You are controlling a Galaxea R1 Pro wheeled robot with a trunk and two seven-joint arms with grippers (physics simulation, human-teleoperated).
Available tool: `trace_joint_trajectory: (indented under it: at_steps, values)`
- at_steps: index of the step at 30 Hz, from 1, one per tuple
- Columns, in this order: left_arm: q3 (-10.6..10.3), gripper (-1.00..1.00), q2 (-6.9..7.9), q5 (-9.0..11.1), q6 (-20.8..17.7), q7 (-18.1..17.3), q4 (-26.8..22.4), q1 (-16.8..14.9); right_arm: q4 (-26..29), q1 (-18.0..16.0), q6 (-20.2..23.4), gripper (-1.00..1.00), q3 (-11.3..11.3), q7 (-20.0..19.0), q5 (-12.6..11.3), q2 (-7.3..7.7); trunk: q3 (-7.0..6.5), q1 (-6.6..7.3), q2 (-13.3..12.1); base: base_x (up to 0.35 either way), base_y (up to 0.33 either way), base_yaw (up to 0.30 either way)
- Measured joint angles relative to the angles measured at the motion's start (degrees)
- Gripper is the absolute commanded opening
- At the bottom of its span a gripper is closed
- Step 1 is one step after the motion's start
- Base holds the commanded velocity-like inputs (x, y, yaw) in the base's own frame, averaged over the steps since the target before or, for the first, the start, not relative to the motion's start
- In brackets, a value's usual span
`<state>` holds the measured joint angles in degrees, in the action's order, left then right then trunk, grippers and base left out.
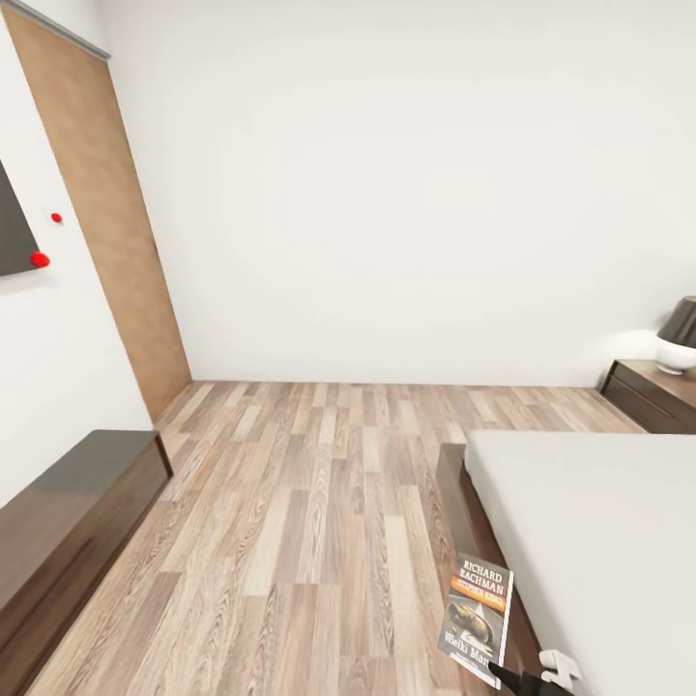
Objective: In the bedroom, move the book from the bed onto either nightstand, and place the two sandals side by side next to the bed.
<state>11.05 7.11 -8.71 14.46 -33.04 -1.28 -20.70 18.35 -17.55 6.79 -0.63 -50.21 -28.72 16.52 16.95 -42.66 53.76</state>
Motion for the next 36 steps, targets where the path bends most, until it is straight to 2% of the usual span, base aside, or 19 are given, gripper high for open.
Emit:
trace_joint_trajectory:
  at_steps: [31,34,36]
  values:
    - [0.0,1.00,-0.07,0.0,0.0,0.1,0.0,0.0,0.0,0.0,0.0,-1.00,0.0,-0.1,0.1,0.00,0.00,0.00,0.0,0.323,0.000,0.000]
    - [0.0,1.00,-0.59,0.0,0.0,0.9,0.0,0.0,0.0,0.0,0.0,-1.00,0.0,-0.1,0.1,0.00,0.00,0.00,0.0,0.325,0.000,0.000]
    - [0.0,1.00,-0.84,-0.1,0.0,2.7,0.0,0.0,0.0,0.0,0.0,-1.00,0.0,-0.1,0.1,0.00,0.00,0.00,0.0,0.325,0.000,0.000]
